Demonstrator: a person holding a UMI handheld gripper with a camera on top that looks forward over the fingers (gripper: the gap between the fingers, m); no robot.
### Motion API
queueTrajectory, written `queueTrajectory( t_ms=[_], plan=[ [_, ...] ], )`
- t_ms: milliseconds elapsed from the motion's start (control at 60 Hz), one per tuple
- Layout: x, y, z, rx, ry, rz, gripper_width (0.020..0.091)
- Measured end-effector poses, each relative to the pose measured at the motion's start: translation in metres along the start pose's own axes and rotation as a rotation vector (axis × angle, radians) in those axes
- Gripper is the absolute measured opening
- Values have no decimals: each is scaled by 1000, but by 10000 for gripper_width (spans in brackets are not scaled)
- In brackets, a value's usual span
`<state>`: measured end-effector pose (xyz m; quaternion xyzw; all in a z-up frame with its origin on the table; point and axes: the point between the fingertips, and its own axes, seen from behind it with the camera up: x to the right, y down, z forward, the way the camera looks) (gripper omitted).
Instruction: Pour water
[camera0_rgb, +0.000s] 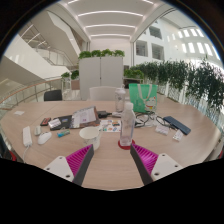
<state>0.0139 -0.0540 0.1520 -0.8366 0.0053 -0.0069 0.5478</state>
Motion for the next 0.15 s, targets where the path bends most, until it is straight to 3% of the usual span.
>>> queueTrajectory(
  t_ms=[150],
  plan=[
    [-28, -18, -78, 38, 58, 40, 828]
  ],
)
